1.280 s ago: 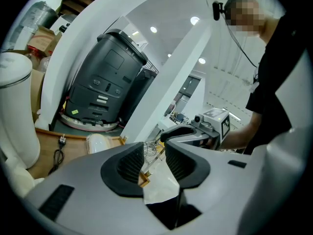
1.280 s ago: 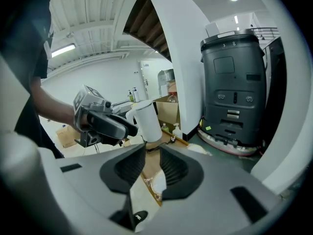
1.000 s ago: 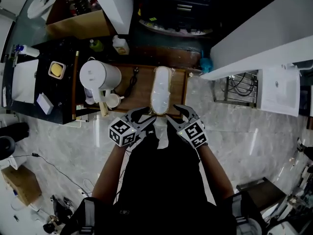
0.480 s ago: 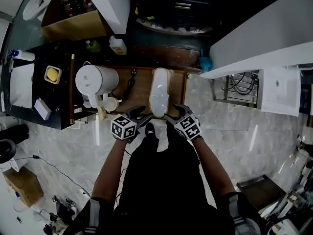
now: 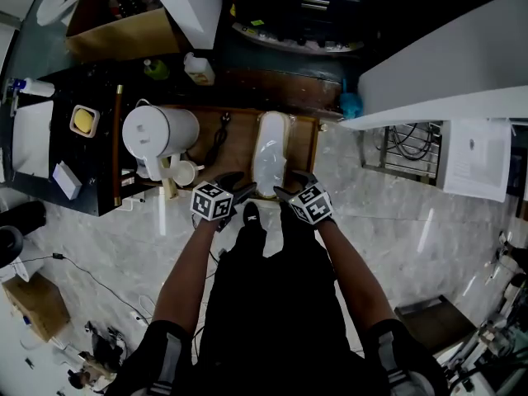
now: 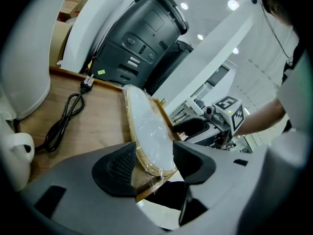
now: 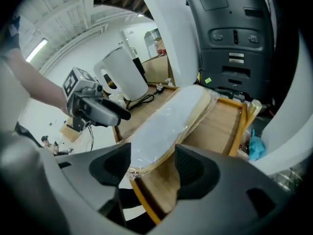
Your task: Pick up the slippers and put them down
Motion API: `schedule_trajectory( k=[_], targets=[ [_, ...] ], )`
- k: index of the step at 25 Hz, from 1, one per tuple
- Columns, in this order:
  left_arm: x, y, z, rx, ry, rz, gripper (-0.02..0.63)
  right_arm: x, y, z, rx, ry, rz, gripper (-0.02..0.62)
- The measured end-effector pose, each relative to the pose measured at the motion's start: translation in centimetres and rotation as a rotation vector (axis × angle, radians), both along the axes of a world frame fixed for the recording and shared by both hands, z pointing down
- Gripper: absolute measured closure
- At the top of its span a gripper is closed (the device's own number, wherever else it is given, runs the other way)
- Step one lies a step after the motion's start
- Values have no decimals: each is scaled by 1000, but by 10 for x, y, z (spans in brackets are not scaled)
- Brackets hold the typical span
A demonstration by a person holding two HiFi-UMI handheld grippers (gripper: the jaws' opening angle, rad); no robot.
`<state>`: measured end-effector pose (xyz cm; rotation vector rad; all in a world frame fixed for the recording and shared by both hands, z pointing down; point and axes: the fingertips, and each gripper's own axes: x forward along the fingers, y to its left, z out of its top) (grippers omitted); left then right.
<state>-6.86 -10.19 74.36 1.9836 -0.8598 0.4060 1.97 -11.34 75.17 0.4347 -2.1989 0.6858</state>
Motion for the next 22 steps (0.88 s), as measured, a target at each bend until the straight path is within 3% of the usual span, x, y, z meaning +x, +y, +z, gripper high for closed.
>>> schedule_trajectory(
  k=[8,15,22],
  targets=[
    [6,-16,19,-46,11,-32,367,1,-5,23,-78,13,35,319],
    [12,-16,43,-91,-70,30,367,-5,-5,30,-96,26,12,319],
    [24,-15,50,-124,-50,52,367,-9,-1,34,-130,26,1,319]
  ],
)
